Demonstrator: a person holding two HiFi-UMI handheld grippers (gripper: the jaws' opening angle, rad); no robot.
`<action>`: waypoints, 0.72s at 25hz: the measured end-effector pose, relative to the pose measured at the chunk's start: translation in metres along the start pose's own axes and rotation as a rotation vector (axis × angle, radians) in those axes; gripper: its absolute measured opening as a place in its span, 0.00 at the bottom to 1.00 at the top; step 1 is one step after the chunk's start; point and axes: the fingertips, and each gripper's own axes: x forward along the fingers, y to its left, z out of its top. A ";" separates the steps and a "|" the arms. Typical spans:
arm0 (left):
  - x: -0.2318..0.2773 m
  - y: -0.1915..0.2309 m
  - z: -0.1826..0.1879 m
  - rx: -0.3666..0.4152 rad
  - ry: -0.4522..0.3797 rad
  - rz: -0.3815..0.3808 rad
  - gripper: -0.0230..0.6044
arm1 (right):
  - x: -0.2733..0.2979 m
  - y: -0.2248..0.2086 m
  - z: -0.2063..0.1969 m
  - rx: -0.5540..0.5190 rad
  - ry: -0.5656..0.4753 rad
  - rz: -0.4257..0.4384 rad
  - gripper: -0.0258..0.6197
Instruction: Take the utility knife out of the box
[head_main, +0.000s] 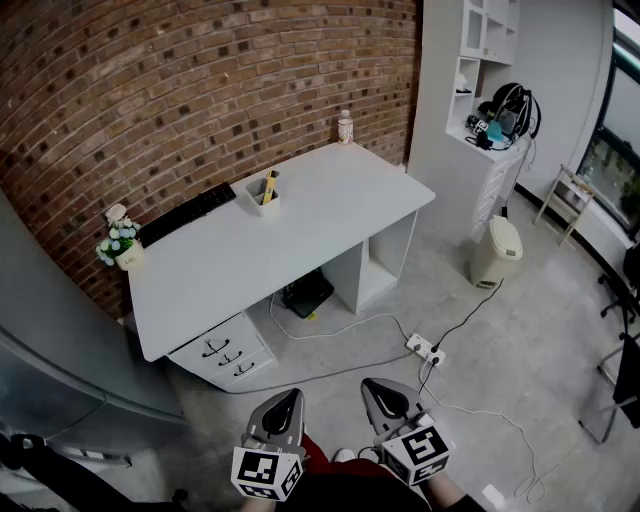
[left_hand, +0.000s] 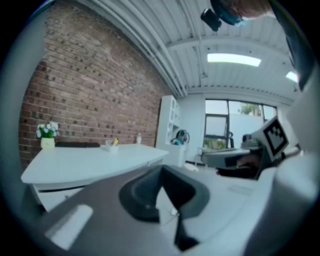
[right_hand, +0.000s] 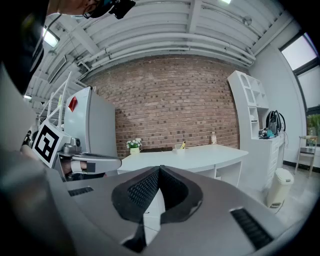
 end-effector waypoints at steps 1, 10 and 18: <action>0.001 -0.001 0.002 -0.001 -0.001 -0.001 0.04 | 0.000 0.000 0.002 0.003 0.001 0.001 0.05; 0.006 -0.003 0.006 -0.005 -0.015 -0.003 0.04 | -0.001 -0.008 -0.004 0.053 0.004 -0.014 0.05; 0.004 0.001 0.007 -0.004 -0.015 0.006 0.04 | 0.004 -0.007 -0.005 0.079 0.009 -0.016 0.05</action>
